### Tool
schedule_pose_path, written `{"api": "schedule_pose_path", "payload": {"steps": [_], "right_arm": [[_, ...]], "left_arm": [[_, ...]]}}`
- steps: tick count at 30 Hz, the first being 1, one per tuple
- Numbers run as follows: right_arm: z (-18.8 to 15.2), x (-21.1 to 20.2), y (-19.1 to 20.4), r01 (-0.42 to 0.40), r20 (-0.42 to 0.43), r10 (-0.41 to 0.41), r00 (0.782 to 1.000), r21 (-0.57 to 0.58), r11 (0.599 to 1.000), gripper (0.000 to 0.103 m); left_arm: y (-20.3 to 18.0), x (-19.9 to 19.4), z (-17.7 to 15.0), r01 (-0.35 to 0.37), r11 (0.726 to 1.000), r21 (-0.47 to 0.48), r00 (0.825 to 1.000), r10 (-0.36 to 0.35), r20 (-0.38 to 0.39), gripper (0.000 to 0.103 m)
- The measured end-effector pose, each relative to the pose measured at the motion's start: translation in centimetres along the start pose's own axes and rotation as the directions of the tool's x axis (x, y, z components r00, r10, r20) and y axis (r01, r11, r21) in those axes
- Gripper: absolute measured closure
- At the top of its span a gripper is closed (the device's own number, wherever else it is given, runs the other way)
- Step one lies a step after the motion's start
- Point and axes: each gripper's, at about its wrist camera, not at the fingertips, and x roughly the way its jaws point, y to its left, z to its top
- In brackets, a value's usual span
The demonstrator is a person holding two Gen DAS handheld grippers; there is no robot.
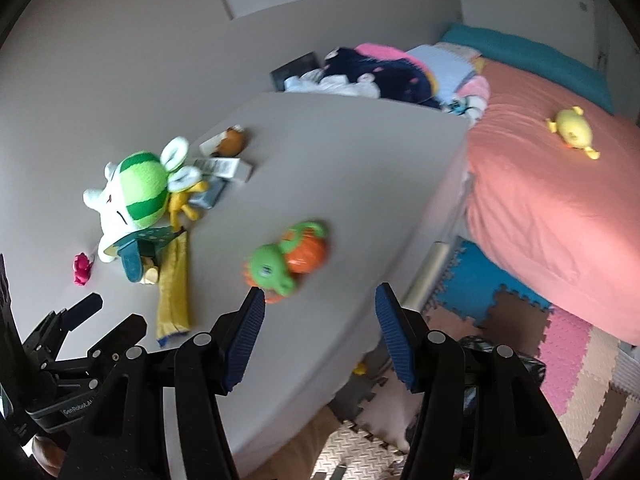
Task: Collect trash
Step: 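Grasp the teal cup with the left tool while the right tool grasps the green-orange turtle toy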
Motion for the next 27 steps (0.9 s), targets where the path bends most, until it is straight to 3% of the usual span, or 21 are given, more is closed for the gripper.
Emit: {"api": "schedule_pose_path", "payload": {"steps": [6, 11, 22, 27], "right_arm": [[1.7, 3.6, 1.6, 0.021, -0.068, -0.018, 0.998, 0.046, 0.999, 0.044], [2.6, 5.8, 2.5, 0.074, -0.108, -0.066, 0.992, 0.072, 0.995, 0.039], [2.5, 8.5, 3.8, 0.123, -0.134, -0.117, 0.984, 0.034, 0.992, 0.038], [2.5, 9.1, 3.8, 0.136, -0.138, -0.134, 0.981, 0.005, 0.991, 0.051]], "left_arm": [[4.8, 1.4, 0.4, -0.042, 0.992, -0.117, 0.998, 0.036, -0.048, 0.006], [5.7, 2.4, 0.8, -0.065, 0.988, -0.139, 0.997, 0.057, -0.06, 0.007], [7.4, 6.8, 2.7, -0.074, 0.973, -0.219, 0.99, 0.046, -0.129, 0.036], [8.2, 7.6, 3.1, -0.063, 0.961, -0.269, 0.991, 0.027, -0.133, 0.04]]}}
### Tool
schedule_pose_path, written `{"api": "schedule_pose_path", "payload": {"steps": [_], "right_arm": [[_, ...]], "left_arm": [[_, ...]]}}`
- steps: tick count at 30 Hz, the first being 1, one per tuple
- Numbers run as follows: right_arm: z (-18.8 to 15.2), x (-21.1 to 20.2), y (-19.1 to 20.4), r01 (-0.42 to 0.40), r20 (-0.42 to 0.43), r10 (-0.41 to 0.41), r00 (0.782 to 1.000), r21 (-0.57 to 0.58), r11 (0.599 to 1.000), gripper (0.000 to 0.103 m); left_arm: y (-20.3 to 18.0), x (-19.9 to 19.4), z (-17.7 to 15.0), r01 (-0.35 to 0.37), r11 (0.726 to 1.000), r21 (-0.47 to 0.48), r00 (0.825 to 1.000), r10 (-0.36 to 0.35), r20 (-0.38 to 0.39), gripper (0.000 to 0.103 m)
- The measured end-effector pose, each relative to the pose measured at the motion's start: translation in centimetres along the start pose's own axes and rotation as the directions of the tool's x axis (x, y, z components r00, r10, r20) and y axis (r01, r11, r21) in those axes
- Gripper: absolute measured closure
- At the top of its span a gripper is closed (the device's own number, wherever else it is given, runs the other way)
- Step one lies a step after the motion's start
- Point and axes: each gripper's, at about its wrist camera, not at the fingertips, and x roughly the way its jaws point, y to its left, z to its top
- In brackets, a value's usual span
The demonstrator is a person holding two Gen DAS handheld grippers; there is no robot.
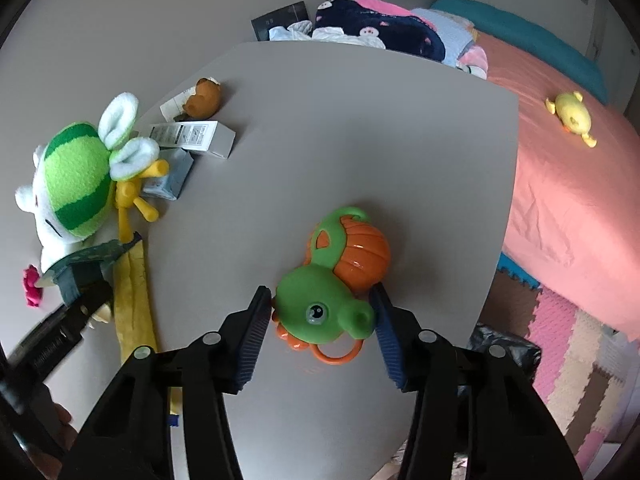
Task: Collect trash
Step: 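Grasp the teal cup with the left tool while the right tool grasps the green-orange turtle toy, then carry the cup and turtle toy over the trash bin and open both tools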
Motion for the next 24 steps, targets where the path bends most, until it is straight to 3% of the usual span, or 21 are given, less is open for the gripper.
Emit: {"api": "schedule_pose_path", "payload": {"steps": [2, 3, 8, 13, 22, 24], "right_arm": [[0.0, 0.0, -0.1, -0.005, 0.001, 0.005, 1.0, -0.004, 1.0, 0.051], [0.0, 0.0, -0.2, -0.006, 0.006, 0.006, 1.0, -0.004, 1.0, 0.051], [0.0, -1.0, -0.5, -0.052, 0.038, 0.052, 0.998, -0.004, 0.999, 0.051], [0.0, -2.9, -0.9, -0.106, 0.068, 0.105, 0.992, 0.01, 0.994, 0.051], [-1.6, -7.5, -4.1, -0.121, 0.149, 0.114, 0.982, 0.037, 0.992, 0.051], [-2.2, -8.5, -5.4, -0.117, 0.167, 0.108, 0.98, 0.048, 0.992, 0.051]], "left_arm": [[0.4, 0.0, 0.2, 0.018, 1.0, -0.022, 1.0, -0.018, 0.007, 0.056], [0.5, 0.0, 0.1, 0.026, 0.999, -0.026, 1.0, -0.026, 0.007, 0.057], [1.0, -0.8, -0.5, 0.05, 0.998, -0.024, 0.998, -0.049, 0.039, 0.057], [0.1, -3.1, -1.1, 0.052, 0.998, 0.036, 0.995, -0.055, 0.086, 0.057], [-3.8, -6.1, -1.3, 0.08, 0.989, 0.127, 0.987, -0.096, 0.131, 0.057], [-6.2, -6.0, -1.8, 0.089, 0.985, 0.145, 0.986, -0.108, 0.129, 0.057]]}}
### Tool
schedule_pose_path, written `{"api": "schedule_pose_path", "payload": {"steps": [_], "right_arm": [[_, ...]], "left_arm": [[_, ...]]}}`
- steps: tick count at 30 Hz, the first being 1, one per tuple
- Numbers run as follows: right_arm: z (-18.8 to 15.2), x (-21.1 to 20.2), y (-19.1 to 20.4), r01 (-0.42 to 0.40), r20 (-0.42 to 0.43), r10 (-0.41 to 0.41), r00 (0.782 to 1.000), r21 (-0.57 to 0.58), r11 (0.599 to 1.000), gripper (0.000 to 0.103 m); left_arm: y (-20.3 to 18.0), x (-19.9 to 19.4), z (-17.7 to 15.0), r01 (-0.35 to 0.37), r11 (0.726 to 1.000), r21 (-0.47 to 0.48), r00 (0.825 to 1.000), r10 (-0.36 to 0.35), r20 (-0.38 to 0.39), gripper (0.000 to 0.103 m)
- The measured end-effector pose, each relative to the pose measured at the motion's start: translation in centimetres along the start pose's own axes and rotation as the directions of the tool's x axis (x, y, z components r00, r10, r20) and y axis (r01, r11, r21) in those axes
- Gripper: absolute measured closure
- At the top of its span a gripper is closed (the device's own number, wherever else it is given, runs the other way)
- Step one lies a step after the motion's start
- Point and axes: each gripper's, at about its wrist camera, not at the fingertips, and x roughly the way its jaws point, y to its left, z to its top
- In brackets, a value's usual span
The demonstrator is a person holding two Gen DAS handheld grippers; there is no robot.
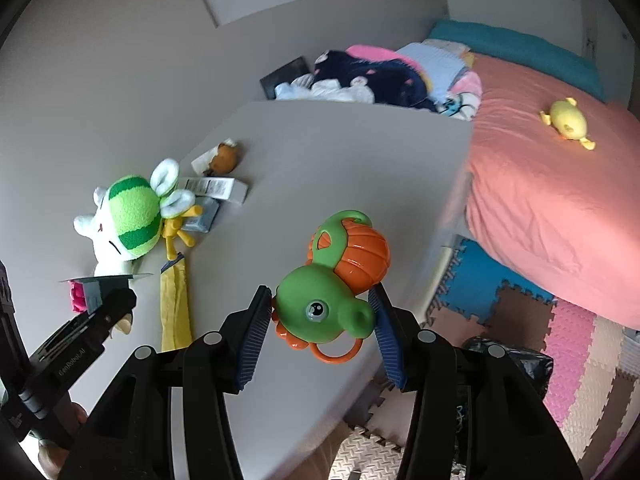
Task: Collect trash
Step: 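Carry the cup and turtle toy over the trash bin and open both tools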
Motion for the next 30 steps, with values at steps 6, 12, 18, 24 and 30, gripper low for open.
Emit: {"api": "schedule_pose_path", "payload": {"steps": [6, 12, 18, 24, 30], "right_arm": [[-1.9, -3.6, -4.3, 0.033, 0.048, -0.035, 0.998, 0.042, 0.999, 0.051], [-4.1, -7.4, -10.0, 0.075, 0.087, -0.085, 0.993, 0.116, 0.99, 0.051], [-6.5, -10.2, -16.3, 0.142, 0.096, -0.164, 0.982, 0.203, 0.969, 0.051], [-9.1, -11.2, -21.8, 0.196, 0.068, -0.224, 0.972, 0.293, 0.936, 0.051], [-11.4, -11.2, -25.9, 0.232, 0.033, -0.261, 0.965, 0.36, 0.903, 0.051]], "left_arm": [[-6.2, -0.2, -2.0, 0.061, 0.995, 0.084, 0.998, -0.061, -0.009, 0.057], [-13.3, -0.5, -5.1, 0.125, 0.971, 0.203, 0.992, -0.12, -0.037, 0.057], [-20.4, 0.0, -8.7, 0.208, 0.926, 0.316, 0.978, -0.186, -0.1, 0.057], [-25.9, 1.7, -12.6, 0.281, 0.881, 0.381, 0.956, -0.222, -0.192, 0.057], [-29.4, 3.5, -16.3, 0.323, 0.849, 0.419, 0.936, -0.222, -0.273, 0.057]]}}
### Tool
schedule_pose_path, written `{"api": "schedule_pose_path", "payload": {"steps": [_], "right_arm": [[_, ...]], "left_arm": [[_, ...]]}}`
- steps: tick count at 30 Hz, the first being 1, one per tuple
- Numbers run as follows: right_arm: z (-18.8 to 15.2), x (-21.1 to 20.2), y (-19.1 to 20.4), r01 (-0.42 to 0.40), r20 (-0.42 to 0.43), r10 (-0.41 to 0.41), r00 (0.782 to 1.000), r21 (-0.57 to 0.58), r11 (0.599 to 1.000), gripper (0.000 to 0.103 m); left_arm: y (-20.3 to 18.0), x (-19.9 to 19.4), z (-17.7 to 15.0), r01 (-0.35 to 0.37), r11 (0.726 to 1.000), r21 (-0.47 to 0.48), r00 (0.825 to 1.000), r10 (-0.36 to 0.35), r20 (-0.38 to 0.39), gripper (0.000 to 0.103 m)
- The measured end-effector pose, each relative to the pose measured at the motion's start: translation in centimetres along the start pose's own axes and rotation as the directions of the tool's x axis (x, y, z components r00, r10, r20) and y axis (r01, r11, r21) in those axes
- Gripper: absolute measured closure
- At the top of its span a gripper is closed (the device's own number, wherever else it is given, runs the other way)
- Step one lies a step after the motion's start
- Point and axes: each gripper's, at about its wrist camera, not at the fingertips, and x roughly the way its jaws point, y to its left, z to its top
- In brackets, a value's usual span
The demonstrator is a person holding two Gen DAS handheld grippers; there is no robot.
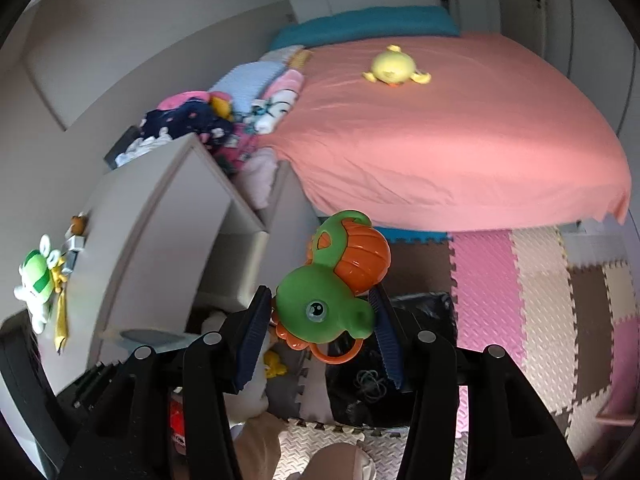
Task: Collect trash
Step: 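Carry the cup and turtle toy over the trash bin and open both tools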
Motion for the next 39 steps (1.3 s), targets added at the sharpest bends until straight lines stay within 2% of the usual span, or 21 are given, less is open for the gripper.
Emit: {"api": "schedule_pose_path", "payload": {"steps": [6, 7, 8, 9, 10, 11, 15, 21, 31, 39], "right_arm": [[-0.9, 1.2, -3.0, 0.033, -0.033, -0.032, 0.999, 0.032, 0.999, 0.051], [-0.9, 1.3, -3.4, 0.035, -0.036, -0.033, 0.999, 0.039, 0.999, 0.051], [-0.9, 1.5, -3.8, 0.036, -0.036, -0.034, 0.999, 0.055, 0.998, 0.048], [-1.0, 1.6, -4.3, 0.037, -0.036, -0.034, 0.999, 0.072, 0.997, 0.029], [-0.8, 1.8, -4.8, 0.038, -0.039, -0.035, 0.999, 0.079, 0.996, 0.016], [-0.8, 1.9, -5.0, 0.041, -0.035, -0.038, 0.999, 0.083, 0.996, 0.003], [-0.6, 2.2, -5.5, 0.094, -0.021, -0.092, 0.996, 0.087, 0.992, 0.003], [-0.8, 2.7, -5.3, 0.111, -0.032, -0.108, 0.994, 0.079, 0.991, 0.003], [-0.6, 2.2, -3.7, 0.092, -0.016, -0.091, 0.996, 0.071, 0.993, 0.003], [0.2, 1.0, 0.2, 0.06, 0.029, -0.06, 0.998, 0.001, 0.998, 0.003]], "left_arm": [[-3.2, 2.9, -1.7, 0.022, 0.998, 0.052, 0.997, -0.019, -0.073, 0.056], [-3.6, 3.4, -1.9, 0.025, 0.998, 0.053, 0.996, -0.02, -0.089, 0.047], [-3.8, 3.7, -1.8, 0.021, 0.998, 0.054, 0.995, -0.015, -0.094, 0.022], [-4.1, 3.8, -1.9, 0.013, 0.998, 0.059, 0.996, -0.008, -0.092, 0.008], [-4.4, 3.8, -1.9, -0.001, 0.997, 0.071, 0.997, 0.007, -0.082, 0.006], [-4.8, 3.8, -2.0, -0.016, 0.996, 0.092, 0.997, 0.023, -0.068, 0.006], [-5.5, 3.8, -2.3, -0.017, 0.994, 0.111, 0.997, 0.025, -0.068, 0.006], [-4.5, 3.9, -2.2, -0.008, 0.997, 0.071, 0.997, 0.013, -0.078, 0.006], [-3.2, 2.5, -1.8, -0.006, 0.998, 0.058, 0.999, 0.008, -0.041, 0.006], [-0.7, -0.3, -1.3, -0.018, 1.0, 0.017, 1.0, 0.017, 0.023, 0.006]]}}
